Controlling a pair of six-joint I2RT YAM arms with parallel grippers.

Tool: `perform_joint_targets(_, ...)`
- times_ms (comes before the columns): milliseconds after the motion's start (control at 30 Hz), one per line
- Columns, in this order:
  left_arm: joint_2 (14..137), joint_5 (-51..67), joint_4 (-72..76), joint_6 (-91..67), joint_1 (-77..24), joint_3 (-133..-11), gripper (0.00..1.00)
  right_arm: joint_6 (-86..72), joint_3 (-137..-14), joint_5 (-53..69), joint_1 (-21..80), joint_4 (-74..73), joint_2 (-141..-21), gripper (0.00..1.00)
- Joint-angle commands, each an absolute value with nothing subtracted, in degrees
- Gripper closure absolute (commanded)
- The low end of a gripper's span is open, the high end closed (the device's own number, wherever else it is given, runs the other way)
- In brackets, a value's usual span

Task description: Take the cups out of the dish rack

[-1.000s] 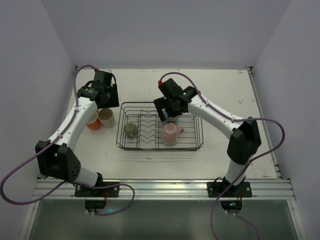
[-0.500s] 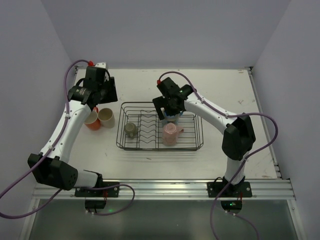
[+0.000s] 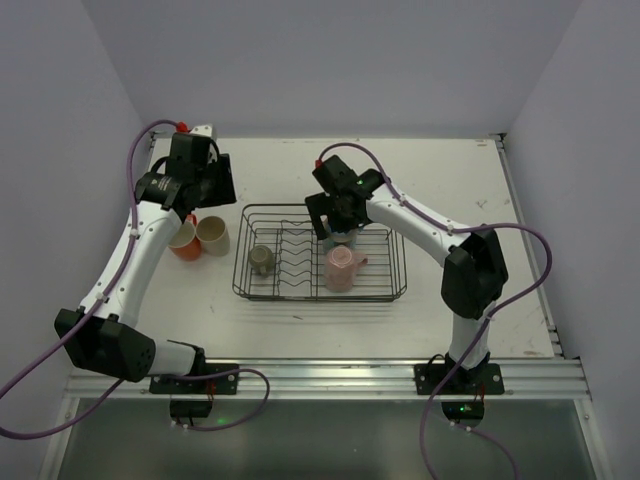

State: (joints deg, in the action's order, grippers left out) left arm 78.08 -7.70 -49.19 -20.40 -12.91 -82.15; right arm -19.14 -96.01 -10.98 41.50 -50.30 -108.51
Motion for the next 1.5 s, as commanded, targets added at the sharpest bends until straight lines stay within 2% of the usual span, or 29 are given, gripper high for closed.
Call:
perform_joint_targets(0, 76.99, -6.33, -49.13, -20.13, -13.27, -82.44, 0.40, -22.32, -99.92, -11.60, 41.40, -51.50, -109.16, 0.01)
perform_joint_targets(233, 76.38, -6.77, -49.83, -19.69, -13.27, -82.70, 0.40, -29.43, -101.69, -14.41, 41.40, -52.29, -110.48, 0.01)
perform_joint_targets(933, 74.97, -6.50, -49.39, -19.42, -13.27, -80.68, 0.39, -32.26, -102.92, -15.73, 41.40, -54.76, -114.26, 0.02)
perform_joint_targets(1033, 74.71, -6.07, -49.39, -19.51, -13.27, -80.68, 0.40, -31.99, -102.31, -16.34, 41.40, -54.14, -113.56, 0.11)
perform_joint_targets(1067, 74.62, -5.98, -49.39, -19.60, -13.18, -80.68, 0.39, -31.99, -102.04, -16.61, 41.40, -54.05, -113.47, 0.22)
perform_joint_targets(1133, 74.18, -5.80, -49.22, -19.69, -13.18, -80.68, 0.39, -31.55, -102.04, -17.23, 41.40, -53.88, -112.77, 0.32)
perform_joint_targets(1267, 73.65, -4.84, -49.04, -19.86, -13.27, -80.86, 0.39, -31.03, -101.69, -17.66, 41.40, -53.26, -111.80, 0.69)
perform_joint_targets(1300, 73.57, -4.49, -49.04, -19.86, -13.18, -80.86, 0.40, -30.76, -101.69, -17.67, 41.40, -53.09, -111.36, 0.85)
perform_joint_targets(1367, 73.30, -3.52, -48.96, -20.04, -13.27, -80.95, 0.39, -30.59, -101.34, -17.84, 41.40, -52.74, -110.83, 1.00)
perform_joint_targets(1467, 72.95, -1.94, -48.43, -20.21, -13.27, -80.77, 0.40, -30.06, -100.03, -17.75, 41.40, -51.51, -109.25, 1.00)
